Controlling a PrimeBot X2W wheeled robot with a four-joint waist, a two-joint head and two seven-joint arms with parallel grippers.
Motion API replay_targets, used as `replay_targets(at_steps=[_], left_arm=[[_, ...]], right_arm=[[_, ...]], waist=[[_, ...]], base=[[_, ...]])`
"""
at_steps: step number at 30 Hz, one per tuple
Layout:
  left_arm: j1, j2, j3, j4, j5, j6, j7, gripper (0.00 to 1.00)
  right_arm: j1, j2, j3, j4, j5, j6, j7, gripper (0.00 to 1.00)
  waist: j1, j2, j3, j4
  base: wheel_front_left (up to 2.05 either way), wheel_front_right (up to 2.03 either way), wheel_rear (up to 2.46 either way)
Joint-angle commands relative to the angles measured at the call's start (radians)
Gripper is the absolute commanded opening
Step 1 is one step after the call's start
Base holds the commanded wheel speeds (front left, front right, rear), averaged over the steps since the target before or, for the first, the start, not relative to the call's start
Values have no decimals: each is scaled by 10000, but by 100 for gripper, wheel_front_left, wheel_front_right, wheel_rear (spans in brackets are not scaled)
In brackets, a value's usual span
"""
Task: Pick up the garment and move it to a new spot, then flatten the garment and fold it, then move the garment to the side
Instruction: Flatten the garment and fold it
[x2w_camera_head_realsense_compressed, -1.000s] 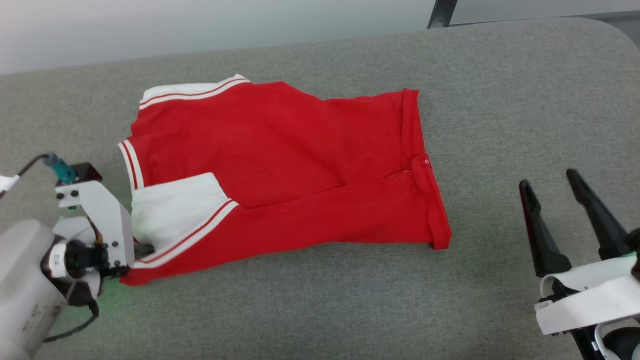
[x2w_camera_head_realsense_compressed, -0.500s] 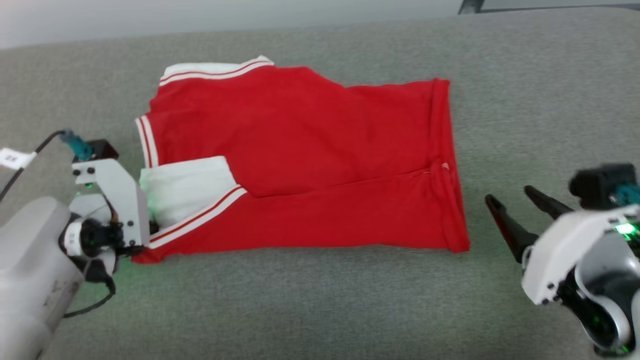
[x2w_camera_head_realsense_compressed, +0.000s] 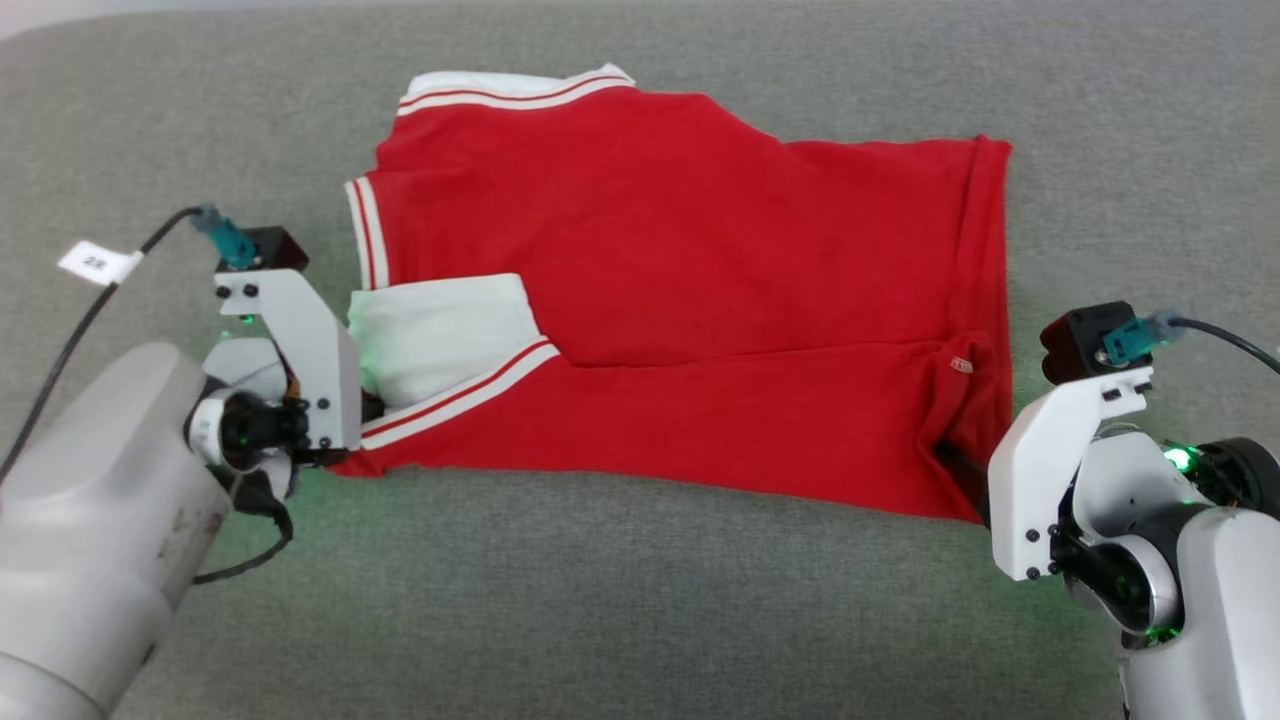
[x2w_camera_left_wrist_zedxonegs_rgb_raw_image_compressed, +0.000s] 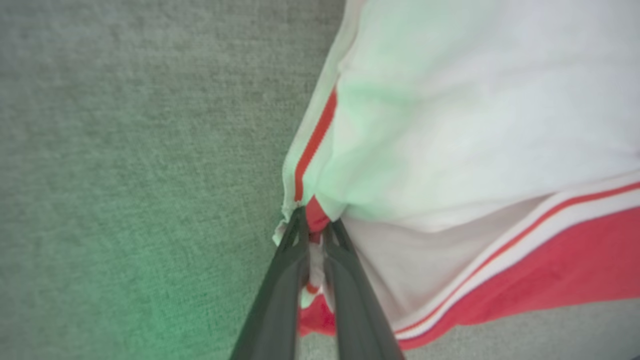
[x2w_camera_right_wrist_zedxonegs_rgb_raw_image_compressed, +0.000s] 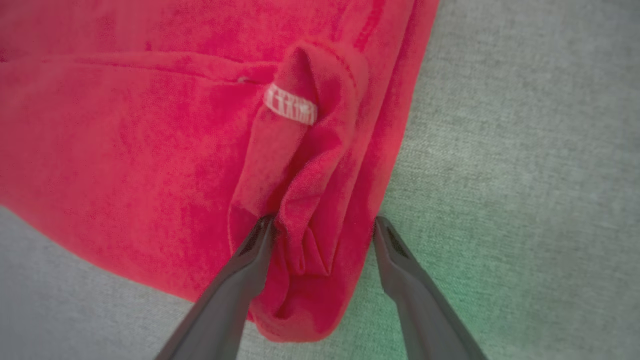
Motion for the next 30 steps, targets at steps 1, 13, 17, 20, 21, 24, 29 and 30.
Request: replay_targets(at_steps=[1, 13, 17, 20, 21, 24, 29, 30], left_arm=[[257, -617, -242, 329, 197, 48, -559, 2], [190, -1102, -349, 1314, 8, -502, -287, 0], [186, -1112, -362, 1562, -93, -566, 20, 0], [134, -1062, -384, 1667, -174, -603, 321, 0], [108, -1036, -383, 1680, -175, -588, 391, 0], [50, -923, -420, 1682, -150, -573, 621, 0], [32, -693, -412, 1488, -182, -452, 851, 0], [43, -653, -418, 1435, -186, -411, 898, 0]], right_arm=[[-67, 23, 62, 146, -159, -7, 120, 100], [108, -38, -190, 1225, -609, -10, 739, 0], [207, -182, -329, 1004, -422, -10, 794, 0], [267, -282, -371, 830, -289, -10, 843, 0], [296, -327, -373, 763, -242, -10, 867, 0], [406, -453, -356, 602, -107, -10, 963, 0], [599, -680, -249, 256, 273, -10, 1136, 0], [645, -728, -253, 177, 319, -9, 1169, 0]], waist=[[0, 0, 46, 93], [0, 0, -279, 309], [0, 0, -501, 362], [0, 0, -709, 410], [0, 0, -777, 428], [0, 0, -1002, 480], [0, 0, -1346, 605], [0, 0, -1405, 636]], base=[[0, 0, 0], [0, 0, 0], [0, 0, 0], [0, 0, 0], [0, 0, 0], [0, 0, 0], [0, 0, 0], [0, 0, 0]])
